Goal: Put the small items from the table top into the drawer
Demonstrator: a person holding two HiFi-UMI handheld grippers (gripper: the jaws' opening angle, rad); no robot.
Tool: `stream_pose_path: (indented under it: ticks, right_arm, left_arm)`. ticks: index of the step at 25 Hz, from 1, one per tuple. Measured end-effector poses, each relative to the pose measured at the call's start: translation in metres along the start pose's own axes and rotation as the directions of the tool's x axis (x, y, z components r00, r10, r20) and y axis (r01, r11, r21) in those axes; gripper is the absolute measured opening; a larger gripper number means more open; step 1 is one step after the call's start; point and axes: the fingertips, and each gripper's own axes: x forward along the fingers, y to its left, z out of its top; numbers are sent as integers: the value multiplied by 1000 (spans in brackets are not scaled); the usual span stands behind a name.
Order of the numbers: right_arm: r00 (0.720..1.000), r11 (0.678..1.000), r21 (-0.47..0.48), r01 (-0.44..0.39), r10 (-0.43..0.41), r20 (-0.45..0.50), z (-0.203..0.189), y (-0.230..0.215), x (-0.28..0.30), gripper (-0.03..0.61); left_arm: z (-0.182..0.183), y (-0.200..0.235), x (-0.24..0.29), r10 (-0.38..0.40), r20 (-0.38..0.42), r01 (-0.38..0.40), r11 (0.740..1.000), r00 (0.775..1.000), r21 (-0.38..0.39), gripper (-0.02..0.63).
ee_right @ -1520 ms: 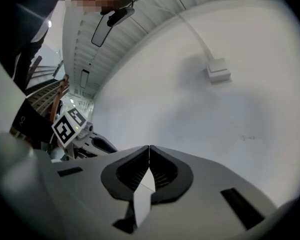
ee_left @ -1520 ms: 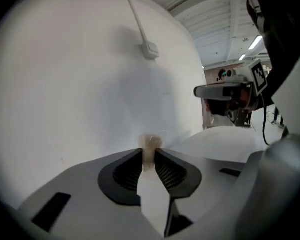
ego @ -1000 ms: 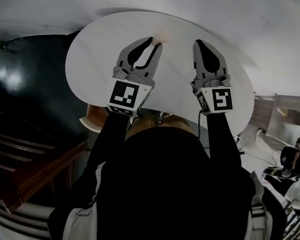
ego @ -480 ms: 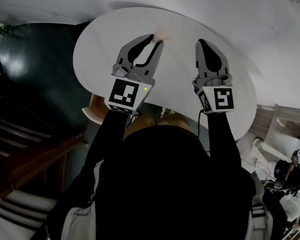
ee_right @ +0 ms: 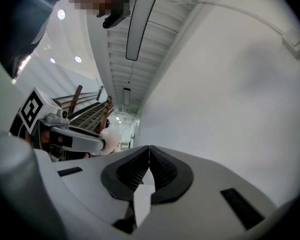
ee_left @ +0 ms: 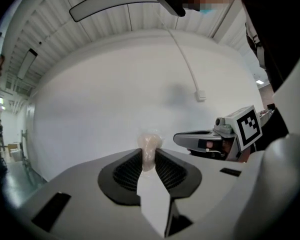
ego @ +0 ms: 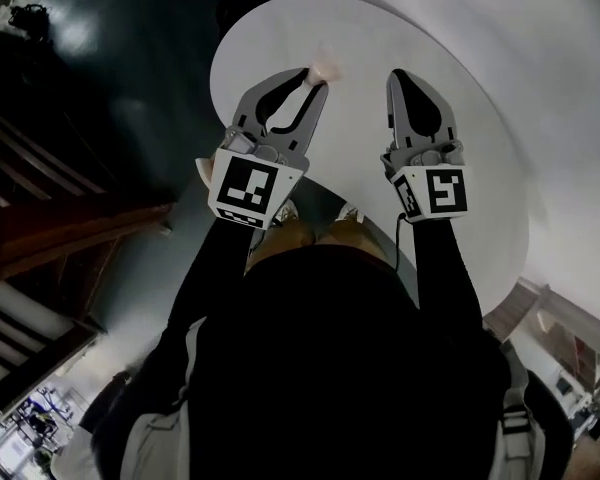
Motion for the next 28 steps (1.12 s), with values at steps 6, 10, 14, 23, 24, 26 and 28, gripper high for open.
stream_pose_path:
  ticks: [6, 10, 14, 23, 24, 26, 28]
  right_arm:
    - [986, 985, 27, -169, 169, 2, 1, 68, 47, 26]
    - [967, 967, 44, -252, 253, -12, -1, 108, 69, 26]
    - [953, 954, 31, -300, 300, -28, -4, 131, 81, 26]
    - [947, 950, 41, -310, 312, -73, -32, 138, 86, 26]
    - [945, 948, 41, -316, 319, -79, -32, 142, 87, 26]
    - [939, 943, 44, -330, 333, -86, -34, 151, 90, 26]
    - [935, 939, 48, -340, 343, -90, -42, 157, 93, 26]
  left_arm:
    - [-10, 53, -57, 157, -45, -158, 987, 987, -11, 89]
    - [-20, 78, -93, 234, -78, -236, 971, 969, -26, 89]
    - [-39, 92, -113, 268, -115, -272, 962, 957, -21, 89]
    - [-189, 90, -149, 250, -410, -313, 945, 877, -94, 91]
    - [-205, 88, -153, 236, -439, -312, 944, 867, -110, 90]
    - [-236, 83, -160, 210, -494, -316, 938, 844, -141, 91]
    - [-271, 81, -166, 189, -548, -331, 928, 815, -172, 91]
